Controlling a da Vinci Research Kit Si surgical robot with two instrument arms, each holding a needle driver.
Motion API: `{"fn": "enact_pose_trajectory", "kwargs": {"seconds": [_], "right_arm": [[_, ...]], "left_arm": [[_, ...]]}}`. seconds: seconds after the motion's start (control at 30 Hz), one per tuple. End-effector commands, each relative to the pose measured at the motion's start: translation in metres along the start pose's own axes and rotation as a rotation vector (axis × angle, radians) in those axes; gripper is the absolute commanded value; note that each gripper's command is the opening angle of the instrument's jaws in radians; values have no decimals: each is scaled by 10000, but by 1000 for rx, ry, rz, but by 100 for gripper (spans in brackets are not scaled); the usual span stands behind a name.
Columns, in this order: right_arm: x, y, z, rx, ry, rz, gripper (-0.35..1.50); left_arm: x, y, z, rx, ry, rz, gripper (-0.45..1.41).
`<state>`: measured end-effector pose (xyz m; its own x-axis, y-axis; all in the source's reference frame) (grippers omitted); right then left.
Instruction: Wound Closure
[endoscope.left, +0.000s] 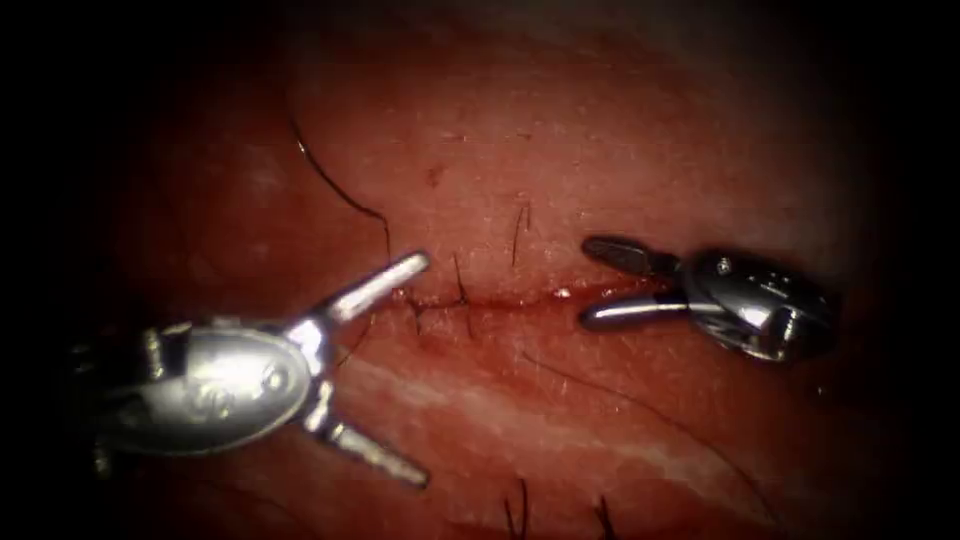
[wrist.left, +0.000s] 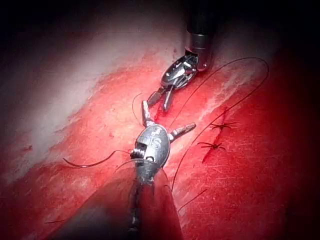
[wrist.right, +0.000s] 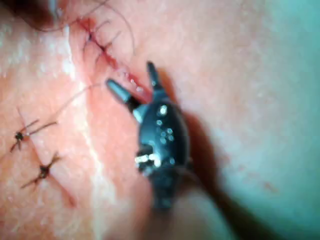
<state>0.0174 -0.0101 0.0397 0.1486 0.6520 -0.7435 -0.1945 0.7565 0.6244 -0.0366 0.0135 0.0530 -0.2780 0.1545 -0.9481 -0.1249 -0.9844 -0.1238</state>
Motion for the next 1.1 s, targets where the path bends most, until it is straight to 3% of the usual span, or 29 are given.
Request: {"fn": "enact_pose_trajectory", "kwargs": {"seconds": [0.03,0.23,0.43,0.77,0.87,1.1], "right_arm": [[-12,-6,3,2,-2,4,123],[-15,-6,4,2,-2,2,123],[-18,-5,4,1,-2,-1,121],[-19,-5,4,-8,0,-7,121],[-19,-3,5,-19,-7,-13,120],[-20,-1,7,-35,-11,-12,120]], "left_arm": [[-4,7,14,-15,0,4,74],[16,22,53,-29,8,53,69],[27,35,91,18,-35,81,61],[6,38,151,106,-179,93,61],[1,40,166,139,-249,109,54],[-11,40,186,183,-317,155,30]]}}
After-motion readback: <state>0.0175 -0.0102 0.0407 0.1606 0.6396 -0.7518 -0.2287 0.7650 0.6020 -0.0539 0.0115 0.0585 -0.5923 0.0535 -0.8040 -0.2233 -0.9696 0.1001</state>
